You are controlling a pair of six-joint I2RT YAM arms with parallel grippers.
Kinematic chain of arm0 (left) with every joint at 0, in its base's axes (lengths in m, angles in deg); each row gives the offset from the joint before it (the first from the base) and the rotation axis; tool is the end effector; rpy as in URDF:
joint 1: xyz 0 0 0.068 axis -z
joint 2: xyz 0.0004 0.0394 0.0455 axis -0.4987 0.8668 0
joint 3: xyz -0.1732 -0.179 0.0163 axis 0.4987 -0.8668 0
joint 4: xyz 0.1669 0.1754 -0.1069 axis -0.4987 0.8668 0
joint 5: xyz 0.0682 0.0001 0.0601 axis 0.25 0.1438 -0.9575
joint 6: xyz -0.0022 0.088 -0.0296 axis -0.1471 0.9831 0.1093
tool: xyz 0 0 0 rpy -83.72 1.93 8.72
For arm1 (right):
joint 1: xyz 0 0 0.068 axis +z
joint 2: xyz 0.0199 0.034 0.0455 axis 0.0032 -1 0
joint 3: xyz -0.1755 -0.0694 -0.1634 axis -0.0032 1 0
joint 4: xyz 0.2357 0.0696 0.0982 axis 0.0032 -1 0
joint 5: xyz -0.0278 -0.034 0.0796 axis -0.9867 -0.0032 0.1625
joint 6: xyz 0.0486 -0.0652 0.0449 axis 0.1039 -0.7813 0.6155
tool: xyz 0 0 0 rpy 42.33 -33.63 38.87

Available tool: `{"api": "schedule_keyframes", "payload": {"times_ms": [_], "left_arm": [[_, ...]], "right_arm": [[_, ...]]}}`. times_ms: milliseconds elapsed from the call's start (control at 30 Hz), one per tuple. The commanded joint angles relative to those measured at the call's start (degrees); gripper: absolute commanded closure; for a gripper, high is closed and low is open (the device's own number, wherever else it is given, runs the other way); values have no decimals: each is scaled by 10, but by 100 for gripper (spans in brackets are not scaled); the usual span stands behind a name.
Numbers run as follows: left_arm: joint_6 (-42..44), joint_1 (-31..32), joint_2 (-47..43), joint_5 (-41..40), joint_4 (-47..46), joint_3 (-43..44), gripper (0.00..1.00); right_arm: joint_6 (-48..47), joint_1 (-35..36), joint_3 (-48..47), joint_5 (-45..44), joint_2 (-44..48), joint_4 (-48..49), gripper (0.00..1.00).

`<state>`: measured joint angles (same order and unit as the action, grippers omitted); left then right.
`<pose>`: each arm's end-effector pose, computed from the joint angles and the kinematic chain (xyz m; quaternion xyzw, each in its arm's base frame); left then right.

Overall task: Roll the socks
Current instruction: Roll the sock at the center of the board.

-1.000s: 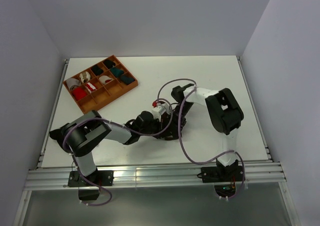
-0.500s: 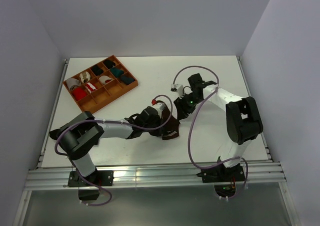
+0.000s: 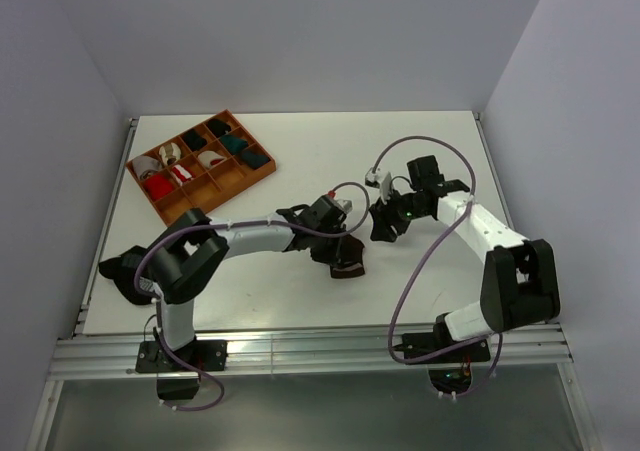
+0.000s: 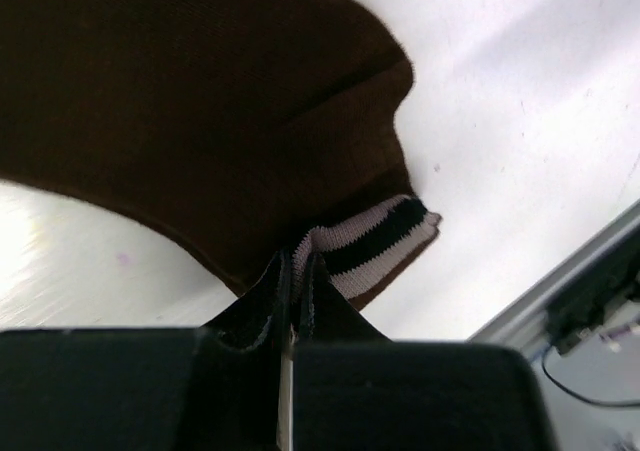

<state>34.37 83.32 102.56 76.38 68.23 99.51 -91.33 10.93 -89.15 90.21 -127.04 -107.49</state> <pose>0.2314 -0.3326 0.0970 0.1491 0.9382 -0.2678 0.1606 0.2856 0.1095 0.1590 -0.4258 0.8192 0.2750 0.2684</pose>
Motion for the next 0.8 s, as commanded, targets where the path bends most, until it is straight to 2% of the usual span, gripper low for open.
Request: {"api": "schedule_keyframes", "payload": {"times_ms": [0, 167, 333, 400, 600, 667, 767], "left_arm": [[9, -10, 43, 80, 90, 38, 100], [-14, -56, 63, 168, 79, 29, 100], [-25, -81, 87, 257, 70, 29, 100], [-26, -88, 104, 276, 72, 34, 100], [-26, -102, 134, 299, 91, 44, 100], [-27, -105, 140, 304, 92, 45, 100], [-27, -109, 147, 306, 92, 46, 100]], "right_arm": [[-54, 2, 29, 32, 54, 25, 43], [-125, 4, 75, 61, 98, 8, 43], [-247, 27, 113, 82, 148, -39, 39], [-243, 45, 139, 67, 173, -12, 38], [-198, 173, 220, -48, 228, 104, 37], [-187, 223, 239, -80, 233, 126, 37], [-177, 260, 263, -122, 234, 172, 37]]}}
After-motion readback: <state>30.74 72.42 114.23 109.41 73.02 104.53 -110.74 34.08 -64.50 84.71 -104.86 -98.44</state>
